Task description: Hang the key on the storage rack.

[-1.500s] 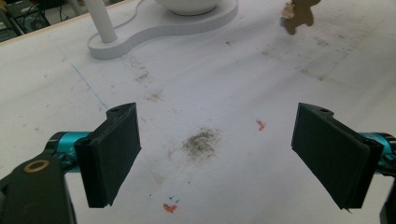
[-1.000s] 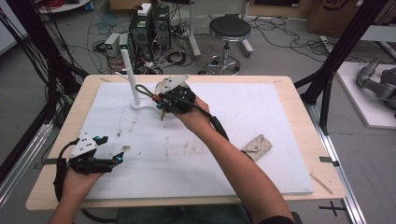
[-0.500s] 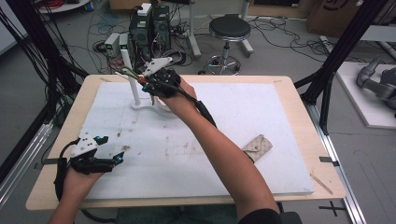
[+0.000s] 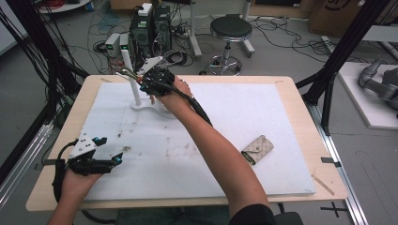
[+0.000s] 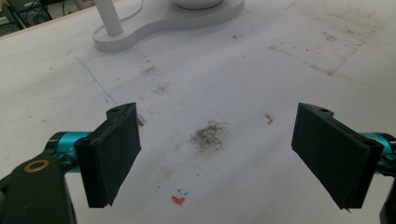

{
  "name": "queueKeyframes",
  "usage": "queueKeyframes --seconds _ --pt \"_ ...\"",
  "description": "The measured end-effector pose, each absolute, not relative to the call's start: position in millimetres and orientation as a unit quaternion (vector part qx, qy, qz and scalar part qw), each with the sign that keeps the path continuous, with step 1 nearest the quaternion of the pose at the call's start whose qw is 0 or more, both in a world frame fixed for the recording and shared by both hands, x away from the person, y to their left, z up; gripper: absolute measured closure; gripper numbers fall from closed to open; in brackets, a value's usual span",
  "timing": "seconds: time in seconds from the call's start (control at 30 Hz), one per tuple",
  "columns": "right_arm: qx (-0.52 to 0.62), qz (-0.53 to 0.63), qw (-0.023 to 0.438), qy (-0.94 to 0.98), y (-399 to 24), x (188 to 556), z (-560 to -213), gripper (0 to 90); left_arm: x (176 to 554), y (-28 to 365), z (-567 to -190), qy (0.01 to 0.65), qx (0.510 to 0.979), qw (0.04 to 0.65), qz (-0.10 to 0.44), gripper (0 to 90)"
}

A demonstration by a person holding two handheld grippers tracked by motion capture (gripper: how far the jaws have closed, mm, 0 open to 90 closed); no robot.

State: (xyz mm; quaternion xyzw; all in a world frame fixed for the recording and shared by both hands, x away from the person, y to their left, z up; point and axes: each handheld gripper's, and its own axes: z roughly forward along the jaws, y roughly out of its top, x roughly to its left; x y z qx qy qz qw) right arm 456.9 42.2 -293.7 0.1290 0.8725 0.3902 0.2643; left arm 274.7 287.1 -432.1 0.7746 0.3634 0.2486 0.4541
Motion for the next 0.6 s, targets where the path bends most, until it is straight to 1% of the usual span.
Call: queueKeyframes --seconds 0.03,0.07,0.17,0.2,0.3,0.47,0.53,0.6 --pt "0.129 0.390 0.264 0.873 42.2 456.9 -293.7 69.2 274.7 287.1 -432.1 0.363 0.775 0.454 0.249 15.3" --pt "0.127 0.384 0.274 0.873 43.1 458.0 -296.0 63.0 274.6 287.2 -432.1 0.363 0.775 0.454 0.248 15.3" --pt "0.139 0.389 0.276 0.868 41.6 456.7 -296.8 45.5 274.7 287.1 -432.1 0.363 0.775 0.454 0.248 15.3" --pt "0.144 0.389 0.279 0.866 39.4 456.2 -297.1 42.7 274.7 287.0 -432.1 0.363 0.775 0.454 0.248 15.3" --pt "0.150 0.392 0.271 0.867 33.7 454.1 -300.5 41.3 274.8 286.4 -432.0 0.363 0.774 0.456 0.248 15.3" --pt "0.152 0.380 0.259 0.875 11.7 444.4 -313.1 37.6 275.1 284.1 -431.5 0.358 0.776 0.456 0.247 15.3" --pt "0.157 0.368 0.245 0.883 4.7 440.6 -315.1 35.4 275.0 283.8 -431.3 0.356 0.777 0.456 0.247 15.3" --pt "0.154 0.379 0.251 0.877 -3.1 435.3 -317.7 35.7 274.8 283.4 -431.4 0.358 0.776 0.457 0.247 15.3"
